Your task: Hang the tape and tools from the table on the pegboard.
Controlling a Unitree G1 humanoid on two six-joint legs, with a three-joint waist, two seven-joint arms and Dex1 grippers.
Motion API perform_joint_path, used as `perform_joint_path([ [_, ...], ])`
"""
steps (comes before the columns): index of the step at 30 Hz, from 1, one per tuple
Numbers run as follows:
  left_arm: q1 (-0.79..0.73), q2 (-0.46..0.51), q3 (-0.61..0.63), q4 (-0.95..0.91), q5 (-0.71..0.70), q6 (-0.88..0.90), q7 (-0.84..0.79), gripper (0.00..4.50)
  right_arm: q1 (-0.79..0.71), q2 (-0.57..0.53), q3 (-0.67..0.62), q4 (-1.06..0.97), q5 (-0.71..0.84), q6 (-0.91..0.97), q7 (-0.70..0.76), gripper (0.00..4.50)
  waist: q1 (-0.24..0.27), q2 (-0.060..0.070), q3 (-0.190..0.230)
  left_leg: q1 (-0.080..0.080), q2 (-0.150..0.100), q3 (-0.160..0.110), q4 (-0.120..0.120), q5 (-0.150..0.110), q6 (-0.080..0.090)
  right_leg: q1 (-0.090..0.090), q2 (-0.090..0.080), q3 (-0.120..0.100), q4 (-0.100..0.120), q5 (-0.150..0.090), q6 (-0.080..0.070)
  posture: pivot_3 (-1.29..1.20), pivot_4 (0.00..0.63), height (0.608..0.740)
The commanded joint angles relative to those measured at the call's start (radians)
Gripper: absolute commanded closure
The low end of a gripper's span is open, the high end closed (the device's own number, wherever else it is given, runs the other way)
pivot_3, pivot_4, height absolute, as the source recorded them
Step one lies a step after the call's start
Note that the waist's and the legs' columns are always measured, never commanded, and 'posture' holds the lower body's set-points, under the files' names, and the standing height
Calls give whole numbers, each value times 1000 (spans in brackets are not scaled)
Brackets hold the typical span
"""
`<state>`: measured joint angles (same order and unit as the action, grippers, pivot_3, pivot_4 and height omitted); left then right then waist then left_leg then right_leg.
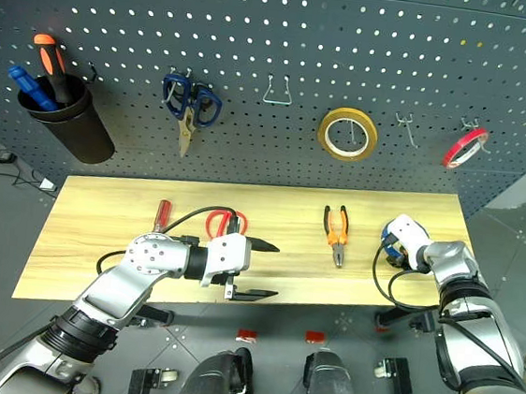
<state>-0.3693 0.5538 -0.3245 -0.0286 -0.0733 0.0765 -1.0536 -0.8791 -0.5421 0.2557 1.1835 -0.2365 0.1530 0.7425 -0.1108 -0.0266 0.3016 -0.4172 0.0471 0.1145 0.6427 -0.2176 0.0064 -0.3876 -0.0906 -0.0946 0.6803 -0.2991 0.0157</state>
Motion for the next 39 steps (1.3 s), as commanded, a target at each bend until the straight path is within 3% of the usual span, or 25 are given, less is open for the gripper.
perform_joint_path([
  [1,3,-23,4,-36,-18,-7,7,100,18,4,13,54,-31,13,8,3630,1,0,0,0,0,0,0,0,0,0,0,0,0,0,0,-214,310,740],
  [2,3,-29,8,-35,-21,-2,11,100,22,3,11,53,-34,11,1,3832,1,0,0,0,0,0,0,0,0,0,0,0,0,0,0,-216,309,740],
  [8,-1,-62,44,-46,-46,29,50,100,91,-44,-18,-71,-26,-70,-62,3832,4,0,0,0,0,-1,1,0,0,1,0,-1,0,1,1,-222,303,740],
  [12,-20,-109,83,-57,-88,78,96,100,303,-133,-92,-476,-11,-104,-138,3832,27,0,0,-1,-1,-1,2,0,0,0,-1,0,0,1,2,-230,301,740],
  [15,-20,-125,76,-70,-97,84,101,100,529,-153,-195,-860,7,-23,-205,3832,28,1,0,-3,-1,0,1,0,0,-2,-1,0,0,1,3,-246,297,740],
  [18,-32,-154,76,-80,-106,98,121,100,759,-98,-283,-1215,-46,12,-341,3832,27,1,0,-3,0,-1,-1,-1,-1,-2,0,0,0,-1,6,-263,298,740],
  [23,-74,-203,105,-47,-102,69,168,100,973,7,-299,-1555,-182,-91,-542,3832,19,1,0,-2,0,0,-2,-1,-2,-2,1,1,0,-3,10,-278,295,740],
  [28,-135,-251,138,-1,-105,43,222,100,912,15,-280,-1581,-232,-168,-587,3832,13,-1,1,-1,-1,0,1,-2,-2,-2,1,3,0,-3,14,-304,295,740],
  [39,-173,-282,133,26,-95,27,224,100,505,-35,-228,-1123,-170,-372,-555,3832,-6,-1,1,-2,-1,1,0,-1,-1,-2,1,2,-1,0,8,-305,286,740],
])
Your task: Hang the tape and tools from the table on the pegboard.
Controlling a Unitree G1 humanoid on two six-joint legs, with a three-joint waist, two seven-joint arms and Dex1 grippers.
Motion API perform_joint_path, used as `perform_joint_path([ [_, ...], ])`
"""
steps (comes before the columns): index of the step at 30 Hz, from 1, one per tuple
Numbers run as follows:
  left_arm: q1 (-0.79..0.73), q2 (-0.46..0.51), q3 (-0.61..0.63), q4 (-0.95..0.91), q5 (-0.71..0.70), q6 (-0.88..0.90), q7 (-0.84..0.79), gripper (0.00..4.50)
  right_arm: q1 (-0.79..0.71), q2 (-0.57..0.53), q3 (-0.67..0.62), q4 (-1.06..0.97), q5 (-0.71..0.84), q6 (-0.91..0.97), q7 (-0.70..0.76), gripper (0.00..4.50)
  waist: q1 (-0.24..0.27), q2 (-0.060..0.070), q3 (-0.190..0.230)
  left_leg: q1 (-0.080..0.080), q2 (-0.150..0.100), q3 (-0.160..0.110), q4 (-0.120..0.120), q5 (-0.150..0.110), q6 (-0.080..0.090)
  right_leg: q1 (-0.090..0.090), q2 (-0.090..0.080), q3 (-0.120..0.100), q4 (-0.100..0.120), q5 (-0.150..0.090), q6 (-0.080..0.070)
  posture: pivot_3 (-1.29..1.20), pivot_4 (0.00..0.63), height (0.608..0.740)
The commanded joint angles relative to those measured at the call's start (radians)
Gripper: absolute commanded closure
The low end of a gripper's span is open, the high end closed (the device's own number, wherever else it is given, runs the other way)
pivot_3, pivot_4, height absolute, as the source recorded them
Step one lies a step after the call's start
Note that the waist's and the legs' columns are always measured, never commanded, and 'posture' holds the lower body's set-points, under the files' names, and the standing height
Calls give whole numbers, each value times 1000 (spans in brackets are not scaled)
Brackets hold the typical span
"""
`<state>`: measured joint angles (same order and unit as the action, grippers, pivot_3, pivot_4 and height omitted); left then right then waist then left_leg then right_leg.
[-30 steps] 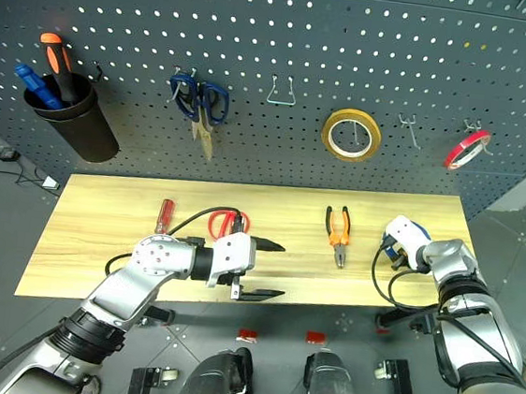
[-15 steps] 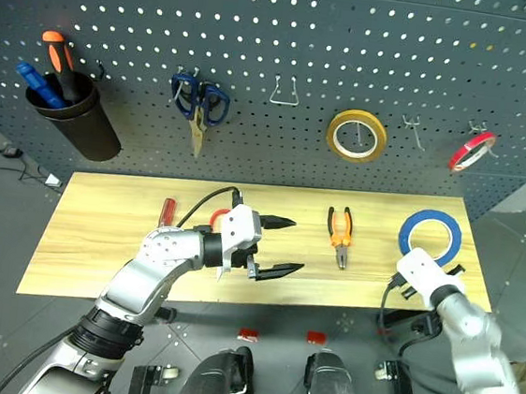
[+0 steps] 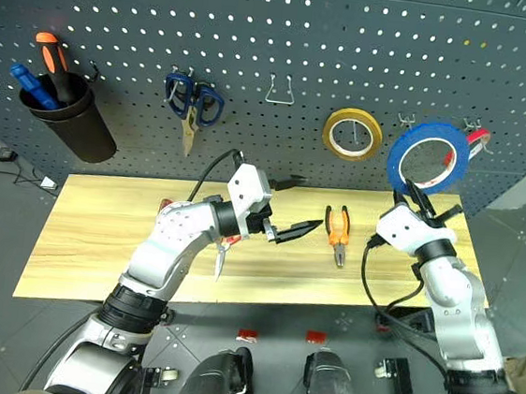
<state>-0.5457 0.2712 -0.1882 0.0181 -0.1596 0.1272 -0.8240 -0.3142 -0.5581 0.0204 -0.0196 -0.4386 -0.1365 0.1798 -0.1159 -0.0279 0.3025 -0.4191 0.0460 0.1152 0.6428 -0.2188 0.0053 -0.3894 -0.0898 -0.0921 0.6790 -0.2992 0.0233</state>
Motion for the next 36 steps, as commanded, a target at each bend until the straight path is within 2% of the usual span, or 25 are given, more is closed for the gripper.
perform_joint_path([
  [1,8,3,-2,-20,-8,-24,-4,100,-91,-16,11,132,46,-96,15,3832,-2,0,0,0,0,0,0,0,0,0,0,0,0,0,0,-305,286,740],
  [6,31,20,4,-25,0,-26,4,100,-189,-7,18,288,101,-152,53,3832,-7,0,0,0,0,0,0,0,0,0,0,-1,0,0,0,-273,284,740],
  [9,46,38,5,-21,7,-31,6,100,-192,5,14,302,130,-136,69,2830,-6,0,0,0,0,0,0,0,0,0,0,0,1,0,0,-267,284,740],
  [14,106,127,-6,-8,38,-69,-40,100,-69,47,-7,168,173,-22,74,1191,0,0,0,0,1,-1,0,0,0,1,0,-1,1,0,0,-267,286,740],
  [17,151,208,-12,-7,47,-72,-103,100,14,110,-25,32,219,131,81,216,0,0,0,0,1,0,0,0,0,0,0,-1,1,0,0,-267,286,740],
  [18,164,240,-13,-3,56,-76,-123,100,35,137,-28,-22,234,201,86,17,-1,0,0,0,1,0,0,0,0,0,0,-1,1,0,0,-273,295,740],
  [21,194,318,-3,21,71,-90,-167,100,77,208,3,-147,259,408,111,17,-1,1,0,1,1,-1,1,0,0,0,-1,0,2,0,-1,-271,302,740],
  [23,221,375,7,36,83,-105,-195,100,79,292,36,-204,274,613,104,17,-1,0,0,1,2,-1,1,0,0,0,-1,-1,2,0,-1,-264,307,740],
  [26,256,430,8,47,100,-141,-215,100,30,409,45,-201,290,852,61,17,-1,1,0,1,3,-1,0,0,0,0,0,-1,2,1,-2,-259,310,740],
  [29,283,450,17,36,95,-149,-215,100,-59,510,-1,-131,300,1040,-10,17,1,1,1,0,2,-1,0,0,0,-1,-1,-1,2,1,-4,-245,318,740],
  [31,296,453,21,24,91,-147,-213,100,-124,548,-25,-58,314,1094,-43,17,2,1,1,-1,1,-1,0,0,0,-1,-2,-1,1,2,-4,-241,322,740],
  [36,311,446,17,3,93,-142,-203,100,-252,584,-77,137,345,1078,-110,17,8,1,2,-3,1,-1,-1,0,0,-4,-2,-2,1,1,-5,-220,333,740],
])
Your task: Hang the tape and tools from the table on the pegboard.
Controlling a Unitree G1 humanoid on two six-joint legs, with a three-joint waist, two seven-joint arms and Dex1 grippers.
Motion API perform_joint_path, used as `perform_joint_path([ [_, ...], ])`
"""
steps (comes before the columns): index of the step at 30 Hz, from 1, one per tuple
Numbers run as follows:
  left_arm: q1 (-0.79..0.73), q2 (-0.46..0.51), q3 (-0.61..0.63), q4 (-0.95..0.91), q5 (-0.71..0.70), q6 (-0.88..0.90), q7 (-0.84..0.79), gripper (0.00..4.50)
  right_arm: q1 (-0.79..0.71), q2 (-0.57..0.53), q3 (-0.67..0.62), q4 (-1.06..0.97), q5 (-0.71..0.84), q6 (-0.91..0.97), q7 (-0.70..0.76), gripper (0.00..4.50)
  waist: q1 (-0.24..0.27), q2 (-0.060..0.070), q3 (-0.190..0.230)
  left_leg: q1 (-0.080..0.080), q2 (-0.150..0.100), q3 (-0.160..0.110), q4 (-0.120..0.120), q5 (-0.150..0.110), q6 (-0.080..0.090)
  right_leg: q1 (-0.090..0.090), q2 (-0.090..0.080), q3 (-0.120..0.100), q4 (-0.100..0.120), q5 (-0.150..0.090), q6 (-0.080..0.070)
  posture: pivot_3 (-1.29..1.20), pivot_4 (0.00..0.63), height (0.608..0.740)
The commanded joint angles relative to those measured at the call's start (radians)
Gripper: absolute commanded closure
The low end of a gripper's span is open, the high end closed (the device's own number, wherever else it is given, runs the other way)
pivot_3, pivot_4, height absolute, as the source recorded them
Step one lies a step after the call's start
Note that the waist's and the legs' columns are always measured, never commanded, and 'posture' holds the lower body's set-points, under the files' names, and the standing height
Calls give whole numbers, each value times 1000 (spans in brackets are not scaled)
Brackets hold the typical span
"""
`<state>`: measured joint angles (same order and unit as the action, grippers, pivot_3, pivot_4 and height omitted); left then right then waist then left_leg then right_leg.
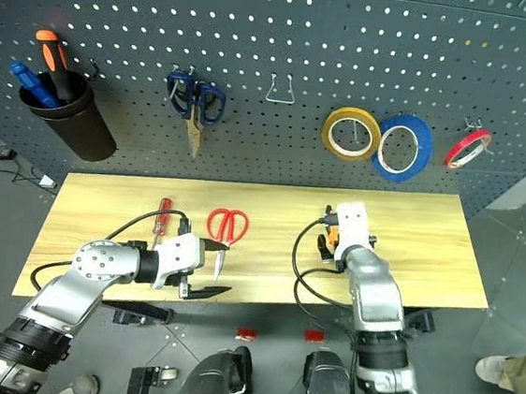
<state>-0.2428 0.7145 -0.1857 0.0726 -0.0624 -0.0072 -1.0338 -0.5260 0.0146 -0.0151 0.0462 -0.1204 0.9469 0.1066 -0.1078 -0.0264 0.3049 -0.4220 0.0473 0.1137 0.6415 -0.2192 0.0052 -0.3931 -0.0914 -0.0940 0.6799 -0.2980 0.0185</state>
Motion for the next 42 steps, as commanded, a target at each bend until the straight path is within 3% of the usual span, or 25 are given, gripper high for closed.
perform_joint_path([
  [1,9,2,14,-54,-4,-6,8,100,-52,12,-45,91,31,-9,-42,17,0,0,0,-1,0,0,0,0,0,-1,0,0,0,0,0,-220,333,740],
  [7,10,-8,10,-61,-5,1,14,100,-161,2,-65,338,55,-108,-74,17,-6,0,2,-9,0,3,0,0,0,-11,0,2,2,0,0,-204,343,740],
  [16,-12,-15,4,-36,-3,-8,12,100,-270,-16,-80,585,87,-196,-86,17,-6,1,5,-9,0,4,0,0,0,-12,0,2,1,0,0,-207,343,740],
  [20,-20,-21,1,-29,-4,-11,13,100,-299,-32,-87,648,93,-222,-85,888,-6,1,5,-9,1,3,0,0,0,-12,0,2,2,0,0,-212,337,740],
  [23,-18,-25,2,-29,-4,-13,16,100,-305,-41,-79,681,91,-246,-83,1986,-6,1,5,-9,1,4,0,0,0,-12,0,2,2,0,0,-213,333,740],
  [25,-15,-28,5,-30,-7,-11,19,100,-299,-41,-72,677,92,-250,-81,2136,-7,1,5,-9,1,4,0,0,0,-12,0,2,2,0,0,-213,333,740],
  [29,2,-40,26,-44,-25,1,38,100,-239,-37,-16,521,82,-252,-44,2137,-6,1,5,-10,1,4,0,0,0,-12,0,2,2,0,0,-218,326,740],
  [32,39,-80,94,-81,-73,13,110,100,-75,-41,126,203,48,-294,15,2137,-6,1,5,-11,1,3,-1,0,0,-13,0,2,1,0,0,-233,325,740],
  [37,155,-135,221,-212,-184,66,196,100,170,18,294,-299,21,-290,-22,2137,-14,1,5,-12,1,4,-4,0,0,-16,1,3,0,0,1,-233,325,740],
  [42,193,-183,313,-326,-266,153,301,100,189,57,344,-482,-11,-445,-63,2137,-11,1,5,-12,1,1,-3,0,0,-15,1,1,1,1,3,-214,322,740],
])
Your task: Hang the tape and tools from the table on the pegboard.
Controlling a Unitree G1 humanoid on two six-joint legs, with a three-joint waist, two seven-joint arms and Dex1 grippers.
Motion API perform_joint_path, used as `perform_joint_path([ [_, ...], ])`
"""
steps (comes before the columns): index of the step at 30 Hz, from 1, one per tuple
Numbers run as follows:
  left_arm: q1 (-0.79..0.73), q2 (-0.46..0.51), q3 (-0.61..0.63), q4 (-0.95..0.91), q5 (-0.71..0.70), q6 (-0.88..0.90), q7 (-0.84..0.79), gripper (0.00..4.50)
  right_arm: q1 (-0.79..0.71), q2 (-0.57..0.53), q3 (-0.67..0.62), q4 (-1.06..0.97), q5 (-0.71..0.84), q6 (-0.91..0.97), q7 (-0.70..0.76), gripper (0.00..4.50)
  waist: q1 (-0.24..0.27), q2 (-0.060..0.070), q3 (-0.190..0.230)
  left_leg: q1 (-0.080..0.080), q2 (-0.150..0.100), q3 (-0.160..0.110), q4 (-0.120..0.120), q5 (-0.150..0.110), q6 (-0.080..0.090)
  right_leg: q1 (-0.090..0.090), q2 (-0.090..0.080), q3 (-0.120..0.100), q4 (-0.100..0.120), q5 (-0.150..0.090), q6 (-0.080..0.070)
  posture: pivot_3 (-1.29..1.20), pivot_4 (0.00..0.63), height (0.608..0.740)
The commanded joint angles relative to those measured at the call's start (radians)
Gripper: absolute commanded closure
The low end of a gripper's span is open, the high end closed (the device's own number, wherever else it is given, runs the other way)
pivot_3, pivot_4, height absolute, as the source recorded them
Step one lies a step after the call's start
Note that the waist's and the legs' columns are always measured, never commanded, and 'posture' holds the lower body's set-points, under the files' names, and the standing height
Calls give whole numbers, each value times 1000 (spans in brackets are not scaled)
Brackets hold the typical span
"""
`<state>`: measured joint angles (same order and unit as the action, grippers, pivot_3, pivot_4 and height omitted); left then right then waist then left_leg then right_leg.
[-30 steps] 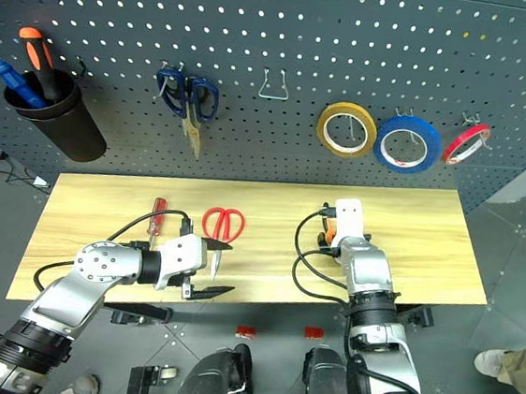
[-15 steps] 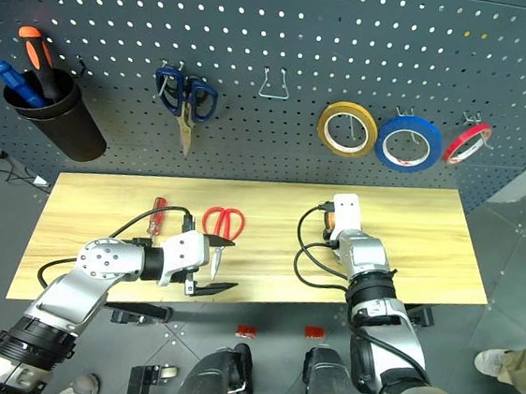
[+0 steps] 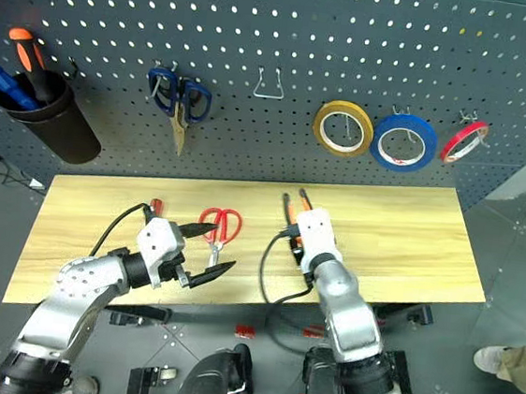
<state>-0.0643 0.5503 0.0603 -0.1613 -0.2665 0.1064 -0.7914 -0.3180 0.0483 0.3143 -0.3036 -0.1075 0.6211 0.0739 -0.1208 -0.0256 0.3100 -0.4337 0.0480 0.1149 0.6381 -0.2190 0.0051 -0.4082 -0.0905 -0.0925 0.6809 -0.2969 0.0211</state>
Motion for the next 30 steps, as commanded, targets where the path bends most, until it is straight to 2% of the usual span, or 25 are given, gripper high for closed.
perform_joint_path([
  [1,15,-25,78,-110,-73,55,73,100,-31,26,21,-136,-27,-141,-33,2137,6,0,0,0,0,0,1,0,0,0,0,0,0,0,0,-212,321,740],
  [3,13,-27,97,-148,-95,104,104,100,-85,46,21,-109,-23,-206,-34,2137,10,-1,-1,0,0,-1,3,0,0,2,0,-1,0,0,1,-205,319,740],
  [7,-3,-20,142,-225,-197,267,155,100,-287,87,-4,59,-43,-407,-65,2137,8,-1,0,0,0,-1,5,0,0,2,1,0,1,1,0,-191,316,740],
  [13,-92,52,133,-280,-303,440,132,100,-583,81,-88,386,-50,-681,-117,2137,13,-2,0,0,0,0,5,1,-1,2,2,0,0,1,-1,-173,313,740],
  [19,-207,74,79,-254,-289,488,130,100,-799,51,-164,721,-47,-896,-171,2137,21,-2,0,0,0,0,5,1,0,2,1,0,0,1,-1,-141,312,740],
  [30,-313,62,14,-176,-230,473,120,100,-961,12,-221,1151,-51,-1113,-241,2137,33,-2,5,0,0,1,5,1,0,2,1,0,0,0,-2,-104,339,740],
])
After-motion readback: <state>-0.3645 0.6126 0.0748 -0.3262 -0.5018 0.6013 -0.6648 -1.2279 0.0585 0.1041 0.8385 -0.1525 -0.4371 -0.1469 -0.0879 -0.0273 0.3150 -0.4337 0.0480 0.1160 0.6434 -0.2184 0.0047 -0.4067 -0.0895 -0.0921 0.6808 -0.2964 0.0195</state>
